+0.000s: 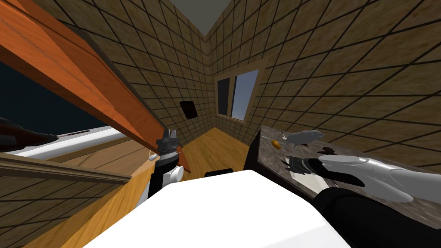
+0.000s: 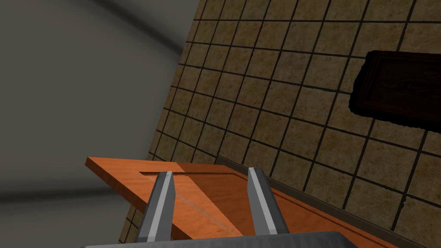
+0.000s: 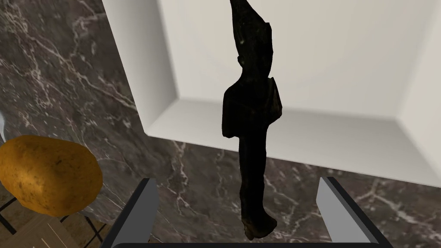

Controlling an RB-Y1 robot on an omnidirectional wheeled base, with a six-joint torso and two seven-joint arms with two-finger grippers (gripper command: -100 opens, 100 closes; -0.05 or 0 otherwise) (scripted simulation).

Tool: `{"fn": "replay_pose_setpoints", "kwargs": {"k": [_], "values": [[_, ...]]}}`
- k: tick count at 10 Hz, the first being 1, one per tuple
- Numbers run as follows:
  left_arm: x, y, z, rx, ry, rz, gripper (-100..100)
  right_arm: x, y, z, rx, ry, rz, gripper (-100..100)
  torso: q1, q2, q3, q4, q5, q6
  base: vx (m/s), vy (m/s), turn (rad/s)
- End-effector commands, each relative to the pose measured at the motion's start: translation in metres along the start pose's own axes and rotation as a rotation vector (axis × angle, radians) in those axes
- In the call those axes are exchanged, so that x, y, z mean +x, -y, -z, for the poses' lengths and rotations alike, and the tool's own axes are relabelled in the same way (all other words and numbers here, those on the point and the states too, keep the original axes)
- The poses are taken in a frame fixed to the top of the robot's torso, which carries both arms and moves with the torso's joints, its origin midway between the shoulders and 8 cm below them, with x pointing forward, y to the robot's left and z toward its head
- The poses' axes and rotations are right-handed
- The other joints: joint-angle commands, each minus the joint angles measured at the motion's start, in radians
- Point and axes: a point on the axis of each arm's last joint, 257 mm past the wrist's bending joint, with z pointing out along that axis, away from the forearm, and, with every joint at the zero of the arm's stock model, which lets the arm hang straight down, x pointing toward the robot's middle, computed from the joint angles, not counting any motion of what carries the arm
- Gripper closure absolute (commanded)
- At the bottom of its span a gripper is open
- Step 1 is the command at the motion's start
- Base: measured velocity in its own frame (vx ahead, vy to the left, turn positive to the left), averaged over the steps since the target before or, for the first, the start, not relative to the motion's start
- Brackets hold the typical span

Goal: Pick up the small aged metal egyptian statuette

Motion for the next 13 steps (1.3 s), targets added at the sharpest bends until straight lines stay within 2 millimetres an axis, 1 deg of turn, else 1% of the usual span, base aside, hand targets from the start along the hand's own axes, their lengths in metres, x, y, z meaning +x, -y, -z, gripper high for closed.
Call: {"fn": "replay_pose_setpoints", "kwargs": {"k": [1,2,3,7,8,9,11,12,13], "values": [[0.000,0.000,0.000,0.000,0.000,0.000,0,0.009,-0.009,-0.004,0.001,-0.004,-0.014,-100,0.000,0.000,0.000,0.000,0.000,0.000,0.021,-0.018,0.085],[0.000,0.000,0.000,0.000,0.000,0.000,0,0.006,-0.005,-0.003,0.000,-0.002,-0.009,-100,0.000,0.000,0.000,0.000,0.000,0.000,0.011,-0.010,0.024],[0.000,0.000,0.000,0.000,0.000,0.000,0,0.007,-0.006,-0.003,0.000,-0.003,-0.009,100,0.001,0.000,0.000,0.000,0.000,0.000,0.000,0.000,0.000],[0.000,0.000,0.000,0.000,0.000,0.000,0,0.008,-0.006,-0.003,0.002,-0.005,-0.017,100,0.001,0.001,0.001,0.000,0.000,-0.003,0.001,-0.001,-0.005],[0.000,0.000,0.000,0.000,0.000,0.000,0,0.008,-0.006,-0.003,0.002,-0.005,-0.016,0,0.001,0.001,0.001,0.000,0.000,-0.002,0.000,0.000,0.000],[0.000,0.000,0.000,0.000,0.000,0.000,0,-0.002,0.002,0.000,-0.001,0.001,0.001,100,0.001,0.001,0.001,0.000,0.000,-0.002,-0.021,0.017,-0.093],[0.000,0.000,0.000,0.000,0.000,0.000,0,-0.014,0.013,0.004,-0.003,0.006,0.017,100,0.003,0.004,0.002,0.001,0.001,-0.001,-0.040,0.033,-0.100],[0.000,0.000,0.000,0.000,0.000,0.000,0,-0.011,0.009,0.002,-0.002,0.003,0.014,100,0.004,0.004,0.003,0.001,0.001,-0.001,-0.018,0.013,-0.008],[0.000,0.000,0.000,0.000,0.000,0.000,0,-0.012,0.010,0.003,-0.003,0.004,0.015,0,0.003,0.003,0.002,0.001,0.000,-0.001,0.000,0.000,0.000]]}}
